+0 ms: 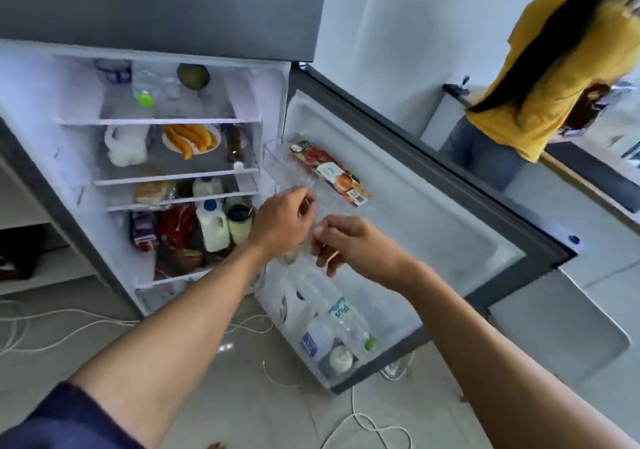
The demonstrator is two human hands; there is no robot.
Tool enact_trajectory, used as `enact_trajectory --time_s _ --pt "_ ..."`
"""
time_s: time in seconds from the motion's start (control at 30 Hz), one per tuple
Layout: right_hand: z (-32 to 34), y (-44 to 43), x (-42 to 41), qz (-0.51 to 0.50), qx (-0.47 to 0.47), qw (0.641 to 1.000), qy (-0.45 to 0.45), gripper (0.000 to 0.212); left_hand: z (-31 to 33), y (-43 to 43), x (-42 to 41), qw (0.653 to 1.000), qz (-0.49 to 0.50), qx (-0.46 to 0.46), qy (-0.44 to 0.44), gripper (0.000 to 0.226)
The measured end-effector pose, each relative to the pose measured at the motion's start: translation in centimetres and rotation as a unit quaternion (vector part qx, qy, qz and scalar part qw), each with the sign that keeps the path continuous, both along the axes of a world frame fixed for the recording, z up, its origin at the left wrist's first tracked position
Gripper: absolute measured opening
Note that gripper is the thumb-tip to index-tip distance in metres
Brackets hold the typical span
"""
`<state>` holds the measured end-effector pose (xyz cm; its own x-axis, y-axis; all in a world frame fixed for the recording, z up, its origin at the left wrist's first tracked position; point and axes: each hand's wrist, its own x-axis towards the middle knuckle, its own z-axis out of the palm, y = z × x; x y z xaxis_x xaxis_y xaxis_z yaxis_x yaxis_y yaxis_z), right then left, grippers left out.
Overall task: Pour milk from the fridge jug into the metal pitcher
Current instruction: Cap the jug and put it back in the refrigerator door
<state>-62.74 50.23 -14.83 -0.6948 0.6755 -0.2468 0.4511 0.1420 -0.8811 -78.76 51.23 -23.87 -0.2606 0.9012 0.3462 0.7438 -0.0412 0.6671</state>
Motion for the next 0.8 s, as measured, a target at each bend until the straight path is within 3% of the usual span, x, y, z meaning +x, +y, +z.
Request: enact_trajectory --time_s 0.07,0.13,0.2,0.27,0.37,0.53,0.8 --pt "2.9 0.9 3.6 -0.112 0.180 0.977 0.014 0.015 1.6 -0.5 4.1 0.997 -0.045 0.048 0.046 0.010" --pt "4.6 2.0 8.0 -0.200 0.360 0.909 -0.065 0.020 2.1 -1.3 8.3 0.988 -0.108 0.063 0.085 0.014" --pt "4.8 2.9 12.7 -0.235 0.412 0.858 -0.198 0.038 1.5 -2.2 11.9 0.974 -0.166 0.033 0.148 0.025" --pt "4.3 2.9 16.6 -0.231 0.414 0.837 -0.272 0.050 0.9 -3.4 14.3 0.966 -0.176 -0.015 0.188 0.046" --pt "3.6 2.1 19.2 -0.199 0.457 0.833 -0.239 0.051 0.4 -4.5 15.3 0.981 -0.145 -0.068 0.112 0.059" --pt "4.9 0.7 18.4 -0.178 0.476 0.824 -0.251 0.038 1.4 -6.7 13.9 0.980 -0.119 -0.105 0.117 0.033" --pt "6.7 -1.9 15.4 -0.067 0.380 0.917 -0.099 0.021 4.5 -12.0 7.5 0.972 -0.076 -0.197 0.103 0.021"
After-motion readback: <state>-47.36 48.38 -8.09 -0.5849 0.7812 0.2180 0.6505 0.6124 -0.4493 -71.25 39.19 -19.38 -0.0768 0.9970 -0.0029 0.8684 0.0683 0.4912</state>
